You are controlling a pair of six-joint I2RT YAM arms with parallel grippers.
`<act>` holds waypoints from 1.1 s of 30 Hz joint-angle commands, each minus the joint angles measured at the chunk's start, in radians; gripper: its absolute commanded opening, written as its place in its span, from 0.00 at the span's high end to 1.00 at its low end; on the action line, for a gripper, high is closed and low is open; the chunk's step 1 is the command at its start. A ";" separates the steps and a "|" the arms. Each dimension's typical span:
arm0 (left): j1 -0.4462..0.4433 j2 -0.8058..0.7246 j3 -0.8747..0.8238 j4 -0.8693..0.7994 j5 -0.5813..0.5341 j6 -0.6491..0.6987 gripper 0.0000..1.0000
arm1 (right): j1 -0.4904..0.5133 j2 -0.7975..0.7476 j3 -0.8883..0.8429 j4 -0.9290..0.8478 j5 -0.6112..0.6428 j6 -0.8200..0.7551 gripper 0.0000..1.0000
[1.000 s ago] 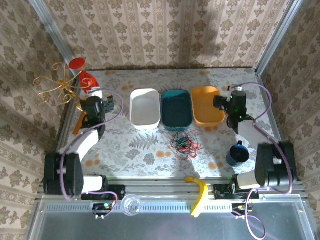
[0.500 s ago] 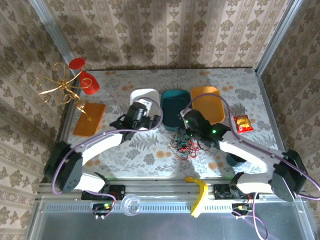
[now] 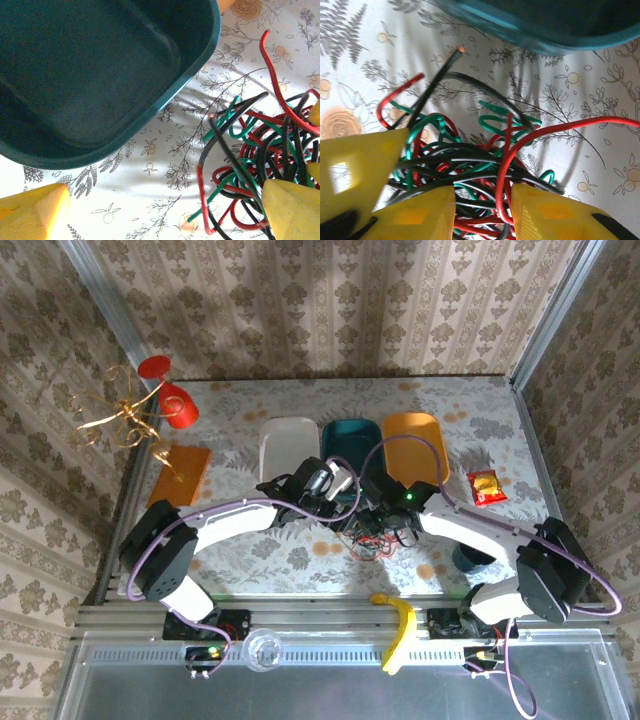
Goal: Untangle the cables
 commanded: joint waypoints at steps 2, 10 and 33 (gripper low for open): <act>-0.021 0.006 0.031 -0.023 0.107 0.030 0.00 | -0.041 0.045 0.040 0.038 -0.013 -0.004 0.70; -0.017 0.068 0.097 -0.057 0.204 0.068 0.00 | -0.078 -0.014 0.034 0.063 -0.137 -0.027 0.97; 0.011 0.272 0.185 -0.124 0.278 0.073 0.99 | -0.421 -0.369 -0.091 0.311 -0.595 0.247 1.00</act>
